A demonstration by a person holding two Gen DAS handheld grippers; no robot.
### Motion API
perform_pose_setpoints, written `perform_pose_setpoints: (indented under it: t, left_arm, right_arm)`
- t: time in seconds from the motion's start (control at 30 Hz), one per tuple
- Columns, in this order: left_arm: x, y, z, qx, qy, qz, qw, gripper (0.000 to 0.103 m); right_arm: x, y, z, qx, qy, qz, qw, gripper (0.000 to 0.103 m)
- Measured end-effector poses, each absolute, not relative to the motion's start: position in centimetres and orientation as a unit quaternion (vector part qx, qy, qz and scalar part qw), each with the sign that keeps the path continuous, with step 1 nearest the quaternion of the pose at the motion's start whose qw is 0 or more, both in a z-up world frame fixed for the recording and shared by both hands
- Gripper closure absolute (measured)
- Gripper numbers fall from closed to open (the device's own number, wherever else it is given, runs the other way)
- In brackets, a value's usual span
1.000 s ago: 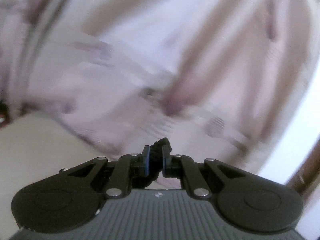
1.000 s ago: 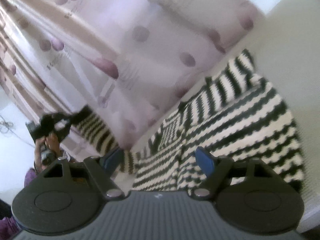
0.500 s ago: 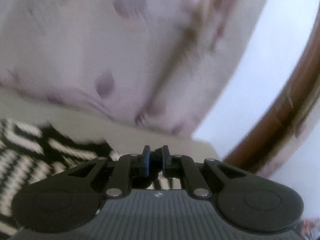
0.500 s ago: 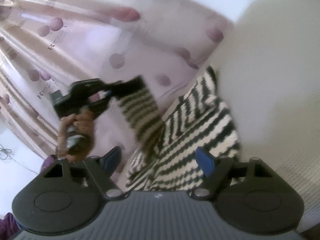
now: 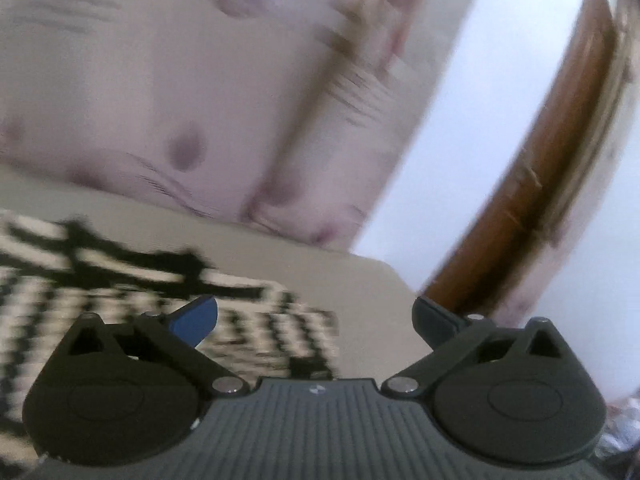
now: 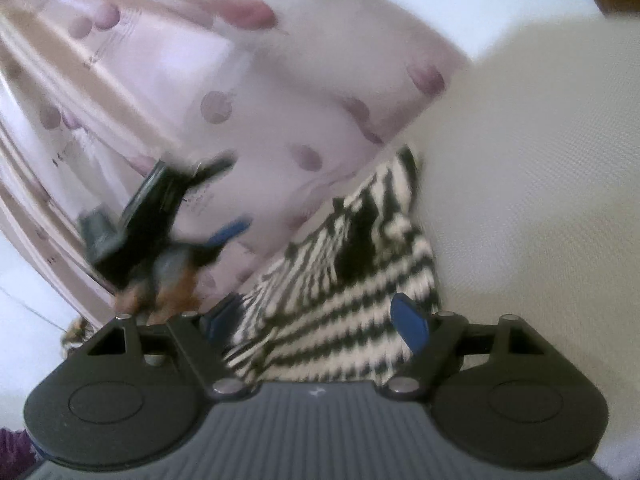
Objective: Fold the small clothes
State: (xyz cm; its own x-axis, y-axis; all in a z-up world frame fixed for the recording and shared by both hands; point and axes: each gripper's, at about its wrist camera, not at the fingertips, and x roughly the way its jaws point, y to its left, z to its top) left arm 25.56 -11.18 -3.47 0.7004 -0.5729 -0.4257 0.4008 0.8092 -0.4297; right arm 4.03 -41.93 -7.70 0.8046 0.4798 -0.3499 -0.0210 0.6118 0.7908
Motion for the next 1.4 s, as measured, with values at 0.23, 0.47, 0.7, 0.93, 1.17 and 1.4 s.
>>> perform_pose_setpoints:
  t: [0.23,0.47,0.7,0.93,1.17,1.4]
  left_arm:
    - [22.2,-0.1,-7.6,-0.077,0.256,-0.091,0.959,0.002]
    - [21.5,5.3,-11.4,-0.147,0.259,-0.016,0.955,0.002]
    - [20.8,5.6,-10.8,-0.167,0.232,-0.017,0.958,0.001]
    - [20.5,6.9,-10.9,-0.204,0.237,-0.008,0.950,0.000]
    - [20.8,7.0,-11.1,-0.206,0.249,0.002,0.946,0.000]
    - [21.1,6.4,-11.1,-0.184,0.259,0.013,0.948,0.000]
  right_arm:
    - [14.3,-39.6,-5.3,0.284,0.299,0.158,0.897,0.022]
    - [22.5,-36.5,-8.8,0.225,0.380,0.147,0.885,0.024]
    - [23.1,-33.4,-8.5,0.141,0.370,0.137,0.908,0.089]
    - [24.5,-35.5,-5.9,0.132,0.303,0.073,0.941,0.090]
    - [25.3,-36.8,-11.6,0.210,0.379,0.071,0.899,0.089]
    - [25.7,-36.5,-12.1,0.201,0.383,0.055,0.900,0.088]
